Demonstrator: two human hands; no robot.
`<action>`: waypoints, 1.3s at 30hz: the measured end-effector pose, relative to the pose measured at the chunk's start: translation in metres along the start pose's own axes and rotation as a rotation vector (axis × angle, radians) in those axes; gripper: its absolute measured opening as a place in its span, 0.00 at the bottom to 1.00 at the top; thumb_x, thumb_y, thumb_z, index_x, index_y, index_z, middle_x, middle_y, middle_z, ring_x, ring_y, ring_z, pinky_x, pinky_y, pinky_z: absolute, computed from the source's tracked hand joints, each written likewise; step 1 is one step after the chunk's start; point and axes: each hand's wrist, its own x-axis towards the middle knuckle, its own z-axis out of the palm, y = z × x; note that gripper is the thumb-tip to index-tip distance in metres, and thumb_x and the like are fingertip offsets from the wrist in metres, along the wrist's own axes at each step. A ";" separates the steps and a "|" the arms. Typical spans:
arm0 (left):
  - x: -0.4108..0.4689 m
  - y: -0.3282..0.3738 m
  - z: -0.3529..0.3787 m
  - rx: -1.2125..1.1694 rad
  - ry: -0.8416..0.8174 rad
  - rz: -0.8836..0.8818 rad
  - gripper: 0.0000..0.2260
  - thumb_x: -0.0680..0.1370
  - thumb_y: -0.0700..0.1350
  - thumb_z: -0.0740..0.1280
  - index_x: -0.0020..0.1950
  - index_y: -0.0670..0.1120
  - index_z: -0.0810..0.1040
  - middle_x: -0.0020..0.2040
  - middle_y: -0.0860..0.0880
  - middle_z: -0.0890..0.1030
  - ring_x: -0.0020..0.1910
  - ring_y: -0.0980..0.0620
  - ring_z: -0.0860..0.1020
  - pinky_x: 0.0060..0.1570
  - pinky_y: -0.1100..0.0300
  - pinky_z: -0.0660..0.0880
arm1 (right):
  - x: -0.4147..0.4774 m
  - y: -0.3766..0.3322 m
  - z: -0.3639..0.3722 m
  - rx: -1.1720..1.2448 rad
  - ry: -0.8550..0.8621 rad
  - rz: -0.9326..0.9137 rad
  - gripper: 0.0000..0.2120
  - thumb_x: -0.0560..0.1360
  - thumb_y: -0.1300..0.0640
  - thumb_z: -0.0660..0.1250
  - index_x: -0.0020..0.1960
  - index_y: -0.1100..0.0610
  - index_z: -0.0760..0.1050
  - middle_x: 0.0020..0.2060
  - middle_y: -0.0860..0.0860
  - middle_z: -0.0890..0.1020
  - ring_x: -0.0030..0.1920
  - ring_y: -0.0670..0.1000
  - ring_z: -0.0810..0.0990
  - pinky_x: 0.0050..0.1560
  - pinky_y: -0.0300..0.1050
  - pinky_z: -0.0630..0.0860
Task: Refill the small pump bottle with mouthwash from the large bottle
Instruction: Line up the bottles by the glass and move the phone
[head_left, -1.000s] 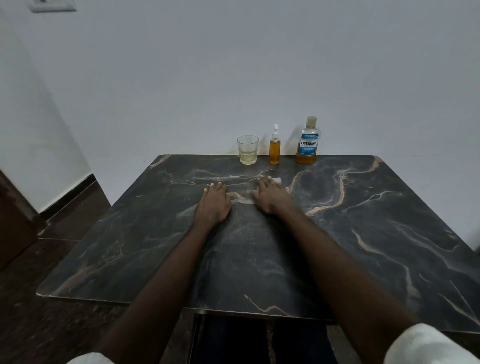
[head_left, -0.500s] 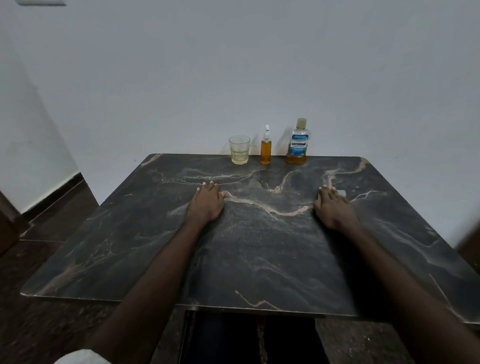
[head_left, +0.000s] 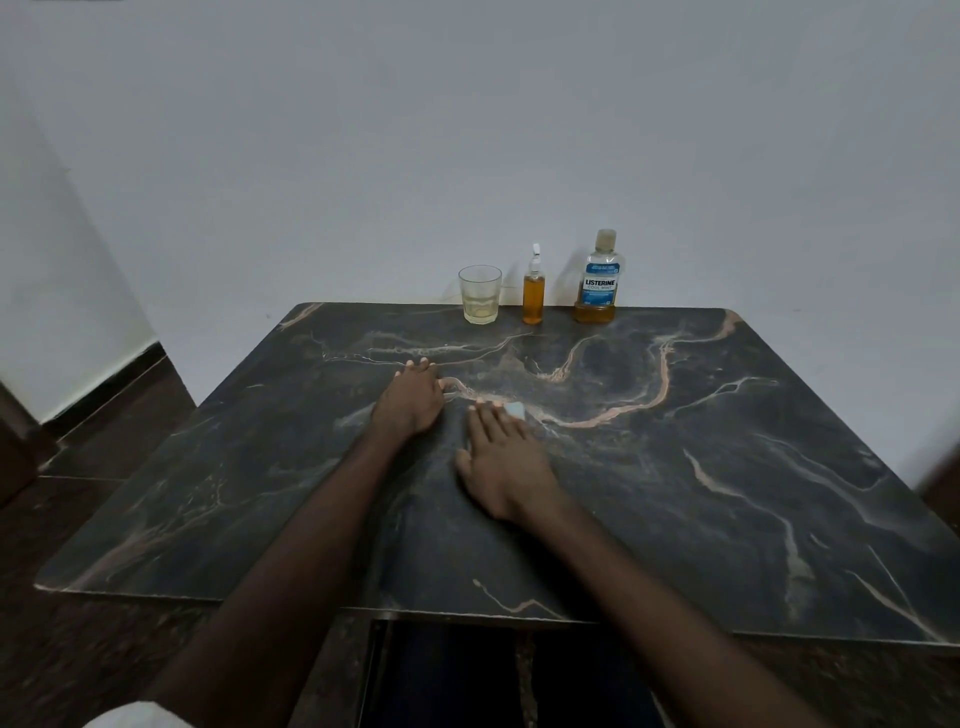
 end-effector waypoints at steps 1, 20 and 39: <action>0.003 -0.004 -0.004 -0.029 -0.011 -0.011 0.17 0.87 0.41 0.54 0.72 0.36 0.73 0.77 0.35 0.71 0.76 0.36 0.69 0.75 0.48 0.64 | 0.010 -0.008 0.000 0.006 -0.011 -0.007 0.34 0.84 0.41 0.43 0.84 0.58 0.43 0.84 0.56 0.46 0.84 0.54 0.43 0.82 0.54 0.42; -0.004 -0.028 0.000 -0.014 0.034 0.044 0.21 0.88 0.44 0.53 0.81 0.39 0.66 0.83 0.39 0.61 0.84 0.40 0.57 0.82 0.44 0.53 | 0.066 0.117 -0.039 0.016 -0.043 0.121 0.31 0.86 0.40 0.43 0.84 0.53 0.45 0.84 0.54 0.46 0.83 0.54 0.45 0.81 0.55 0.46; -0.008 -0.022 -0.001 -0.011 0.072 0.039 0.19 0.88 0.44 0.55 0.77 0.39 0.71 0.81 0.39 0.65 0.82 0.39 0.62 0.81 0.44 0.57 | -0.040 0.136 -0.024 -0.050 0.015 0.315 0.38 0.83 0.33 0.35 0.84 0.57 0.41 0.83 0.55 0.43 0.83 0.56 0.43 0.81 0.55 0.43</action>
